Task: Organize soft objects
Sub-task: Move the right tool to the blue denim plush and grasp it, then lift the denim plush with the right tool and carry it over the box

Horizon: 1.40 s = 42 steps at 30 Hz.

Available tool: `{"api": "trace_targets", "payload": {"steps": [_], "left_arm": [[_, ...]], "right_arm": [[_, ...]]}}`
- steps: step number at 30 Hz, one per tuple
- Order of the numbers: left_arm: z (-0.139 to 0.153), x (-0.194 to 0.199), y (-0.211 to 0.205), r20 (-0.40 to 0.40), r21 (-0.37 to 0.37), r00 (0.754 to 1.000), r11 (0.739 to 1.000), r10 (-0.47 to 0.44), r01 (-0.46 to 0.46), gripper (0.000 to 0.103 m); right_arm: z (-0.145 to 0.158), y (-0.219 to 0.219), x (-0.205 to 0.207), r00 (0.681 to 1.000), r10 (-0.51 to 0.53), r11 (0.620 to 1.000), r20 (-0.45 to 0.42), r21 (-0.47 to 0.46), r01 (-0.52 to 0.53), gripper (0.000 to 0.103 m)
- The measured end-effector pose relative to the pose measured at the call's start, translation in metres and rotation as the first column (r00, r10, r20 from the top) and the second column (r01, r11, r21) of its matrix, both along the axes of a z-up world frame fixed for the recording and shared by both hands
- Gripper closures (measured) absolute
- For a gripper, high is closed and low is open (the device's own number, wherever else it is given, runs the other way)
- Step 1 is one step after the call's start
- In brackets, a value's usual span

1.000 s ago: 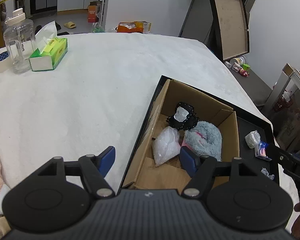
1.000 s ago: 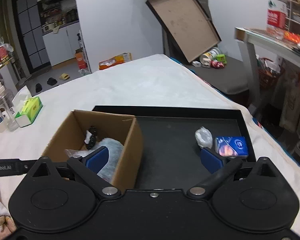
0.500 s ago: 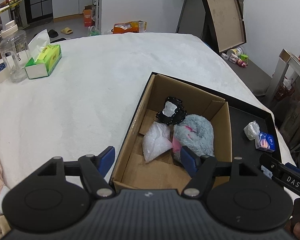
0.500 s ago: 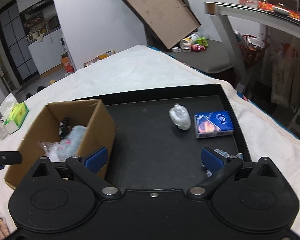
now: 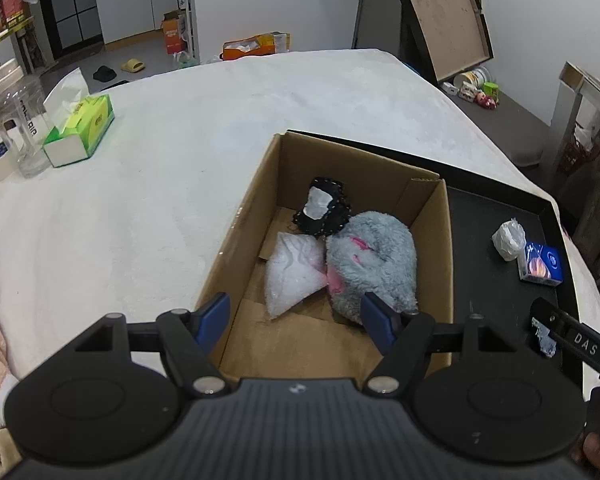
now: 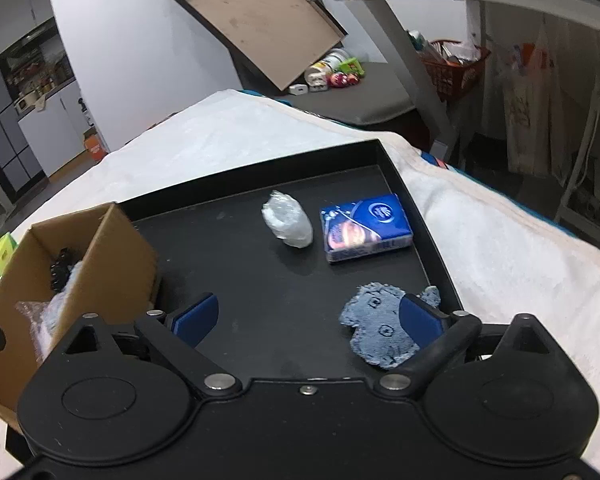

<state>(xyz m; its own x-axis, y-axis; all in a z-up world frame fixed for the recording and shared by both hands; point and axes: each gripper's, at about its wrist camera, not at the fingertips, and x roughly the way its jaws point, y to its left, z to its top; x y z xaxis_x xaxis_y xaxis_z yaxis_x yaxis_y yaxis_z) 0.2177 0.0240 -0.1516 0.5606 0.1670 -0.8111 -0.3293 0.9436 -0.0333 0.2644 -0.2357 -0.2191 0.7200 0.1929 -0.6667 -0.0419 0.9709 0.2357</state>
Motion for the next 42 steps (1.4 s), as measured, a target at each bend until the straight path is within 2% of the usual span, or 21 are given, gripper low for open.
{"api": "trace_targets", "payload": {"steps": [8,18,23,27,31,36,40,42], "left_arm": [[-0.002,0.009,-0.016,-0.025,0.037,1.0,0.999,-0.001,0.002,0.032],[-0.001,0.016,-0.034,-0.038,0.07,0.999,0.997,-0.02,0.023,0.032],[0.0,0.017,-0.039,-0.039,0.08,0.999,0.996,-0.025,0.028,0.032],[0.001,0.016,-0.04,-0.038,0.084,0.999,0.996,-0.025,0.028,0.032],[0.002,0.015,-0.039,-0.035,0.087,0.999,0.996,-0.025,0.028,0.032],[0.003,0.013,-0.034,-0.031,0.08,0.999,0.997,-0.02,0.023,0.032],[0.005,0.013,-0.027,-0.022,0.069,1.0,0.998,-0.013,0.015,0.032],[0.006,0.012,-0.023,-0.015,0.063,1.0,0.998,-0.01,0.011,0.032]], "right_arm": [[-0.014,-0.016,0.009,0.999,-0.038,0.999,-0.038,0.036,0.039,0.012],[-0.03,-0.025,0.018,0.993,-0.054,0.998,-0.102,0.026,0.057,0.02],[-0.039,-0.028,0.022,0.988,-0.059,0.998,-0.142,0.024,0.063,0.037],[-0.041,-0.028,0.023,0.989,-0.066,0.998,-0.132,-0.011,0.065,0.049],[-0.04,-0.031,0.023,0.989,-0.07,0.998,-0.126,-0.006,0.07,0.066],[-0.032,-0.031,0.02,0.993,-0.055,0.998,-0.106,0.012,0.057,0.072],[-0.026,-0.027,0.019,0.995,-0.04,0.999,-0.09,0.007,0.04,0.073],[-0.024,-0.03,0.02,0.994,-0.039,0.998,-0.102,0.038,0.043,0.073]]}}
